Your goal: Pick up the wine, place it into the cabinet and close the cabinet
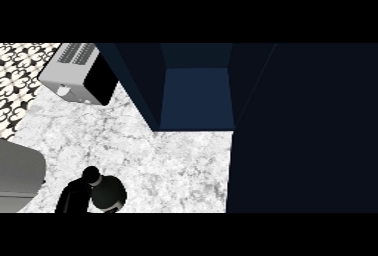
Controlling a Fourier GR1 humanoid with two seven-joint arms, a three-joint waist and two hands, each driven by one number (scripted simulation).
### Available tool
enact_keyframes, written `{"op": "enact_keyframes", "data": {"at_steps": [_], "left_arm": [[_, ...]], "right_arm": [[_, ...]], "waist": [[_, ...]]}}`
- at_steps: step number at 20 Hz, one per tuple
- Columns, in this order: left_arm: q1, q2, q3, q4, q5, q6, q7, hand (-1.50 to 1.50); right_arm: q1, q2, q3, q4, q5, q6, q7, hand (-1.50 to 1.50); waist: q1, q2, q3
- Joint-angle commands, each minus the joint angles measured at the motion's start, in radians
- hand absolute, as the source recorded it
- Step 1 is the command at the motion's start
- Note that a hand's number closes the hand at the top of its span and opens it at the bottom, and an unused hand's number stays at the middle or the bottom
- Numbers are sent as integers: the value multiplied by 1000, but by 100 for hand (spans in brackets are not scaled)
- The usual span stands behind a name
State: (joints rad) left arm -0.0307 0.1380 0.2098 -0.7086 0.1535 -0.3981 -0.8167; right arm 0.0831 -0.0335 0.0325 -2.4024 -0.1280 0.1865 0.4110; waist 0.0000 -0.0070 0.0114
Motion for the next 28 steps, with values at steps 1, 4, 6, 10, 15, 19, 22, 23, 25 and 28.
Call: {"op": "enact_keyframes", "data": {"at_steps": [1, 4, 6, 10, 15, 19, 22, 23, 25, 28], "left_arm": [[52, 18, -25, 4, -11, -57, -15, 150], [69, -19, -33, 59, -19, -63, -122, 150], [88, -33, -44, 26, -20, -41, -137, 150], [83, -48, -79, -98, 20, -80, -47, 150], [159, -78, -118, -311, 79, -88, 31, 150], [179, -135, -205, -476, 118, 10, 164, 150], [234, -136, -221, -661, 142, 37, 287, 150], [276, -137, -252, -726, 154, 56, 323, 150], [332, -137, -270, -779, 150, 51, 305, 150], [257, -137, -289, -913, 229, 148, 476, 150]], "right_arm": [[-39, -8, -1, 0, 14, -10, 21, -150], [-41, -27, -79, 70, -69, 20, -19, -150], [71, 1, -21, 26, -13, 41, -73, -150], [-28, -10, -26, 18, -36, -2, 26, -150], [25, -6, -27, 23, -25, 27, -31, -150], [68, 15, -20, 71, -22, 52, -111, -150], [27, 16, -10, 71, 3, 28, -80, -150], [-23, 2, -26, 52, -16, 3, -15, -150], [-17, 16, 5, 104, 39, 14, -74, -150], [-14, -7, -42, 93, -42, 31, -46, -150]], "waist": [[1, 7, -12], [1, 8, -12], [-3, 6, -11], [4, 6, -11], [4, 5, -11], [1, 5, -10], [3, 6, -11], [5, 6, -11], [5, 6, -11], [3, 6, -11]]}}
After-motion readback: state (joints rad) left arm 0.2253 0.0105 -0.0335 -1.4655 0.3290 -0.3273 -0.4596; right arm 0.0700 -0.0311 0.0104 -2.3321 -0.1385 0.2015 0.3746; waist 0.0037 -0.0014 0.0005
